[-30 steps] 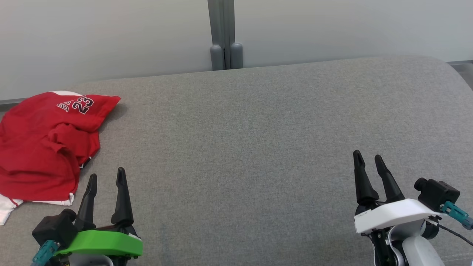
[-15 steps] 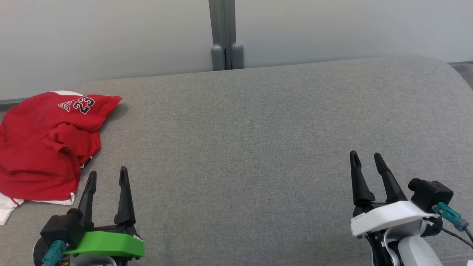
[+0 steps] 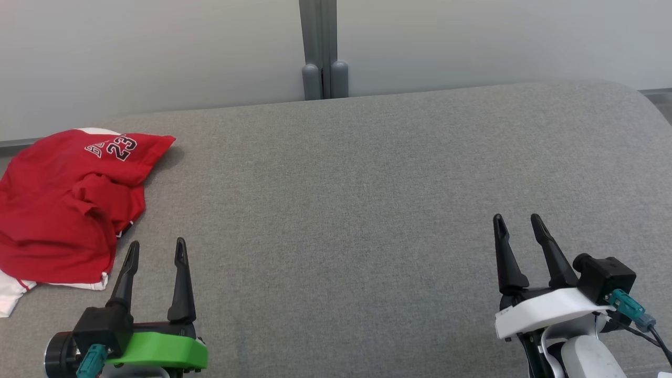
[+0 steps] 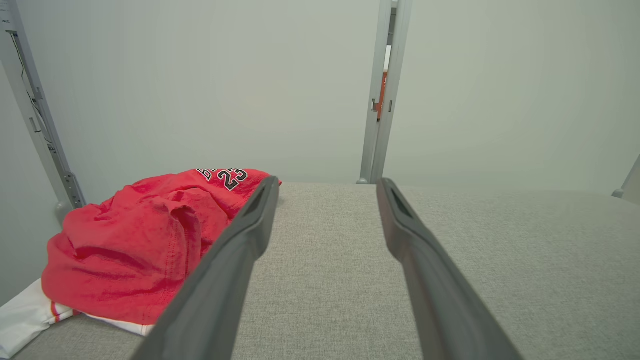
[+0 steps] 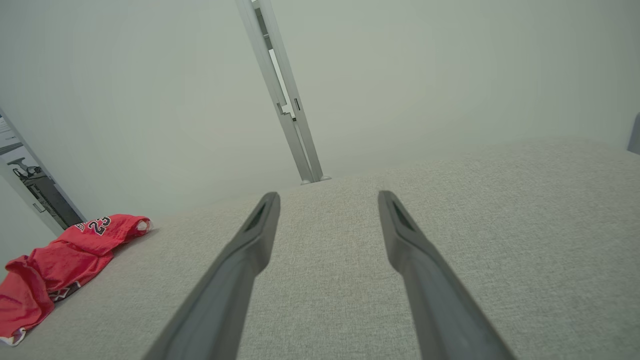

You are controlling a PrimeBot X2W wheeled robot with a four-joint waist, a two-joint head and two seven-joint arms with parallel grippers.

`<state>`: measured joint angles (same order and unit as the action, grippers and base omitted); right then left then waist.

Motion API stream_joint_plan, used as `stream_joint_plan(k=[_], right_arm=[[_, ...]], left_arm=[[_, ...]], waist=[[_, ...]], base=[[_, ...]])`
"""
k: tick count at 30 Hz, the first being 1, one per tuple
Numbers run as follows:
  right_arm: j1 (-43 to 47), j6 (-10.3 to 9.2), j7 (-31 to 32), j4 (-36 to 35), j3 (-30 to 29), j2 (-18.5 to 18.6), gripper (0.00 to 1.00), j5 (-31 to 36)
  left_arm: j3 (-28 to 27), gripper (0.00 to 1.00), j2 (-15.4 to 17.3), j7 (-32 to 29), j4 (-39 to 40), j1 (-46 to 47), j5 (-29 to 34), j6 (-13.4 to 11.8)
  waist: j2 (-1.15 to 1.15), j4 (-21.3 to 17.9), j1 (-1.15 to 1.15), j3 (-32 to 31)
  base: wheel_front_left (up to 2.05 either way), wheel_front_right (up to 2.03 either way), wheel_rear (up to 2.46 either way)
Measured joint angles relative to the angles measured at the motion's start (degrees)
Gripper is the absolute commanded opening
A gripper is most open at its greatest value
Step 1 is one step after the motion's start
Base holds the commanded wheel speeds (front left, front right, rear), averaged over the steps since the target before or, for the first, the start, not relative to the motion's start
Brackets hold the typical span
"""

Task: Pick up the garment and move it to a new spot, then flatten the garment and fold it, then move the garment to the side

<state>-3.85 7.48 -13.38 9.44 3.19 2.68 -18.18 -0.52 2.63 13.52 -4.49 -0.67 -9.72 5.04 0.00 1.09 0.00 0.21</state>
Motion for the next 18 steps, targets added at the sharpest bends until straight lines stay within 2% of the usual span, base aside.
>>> stream_joint_plan(k=[18], right_arm=[[-0.08, 0.01, -1.67, 0.49, 0.46, 0.07, 1.00, 5.68]], left_arm=[[0.53, 1.00, 0.05, 1.62, -1.35, -0.51, 3.36, 0.45]], waist=[[0.00, 0.28, 0.00, 0.25]], base=[[0.00, 0.00, 0.00]])
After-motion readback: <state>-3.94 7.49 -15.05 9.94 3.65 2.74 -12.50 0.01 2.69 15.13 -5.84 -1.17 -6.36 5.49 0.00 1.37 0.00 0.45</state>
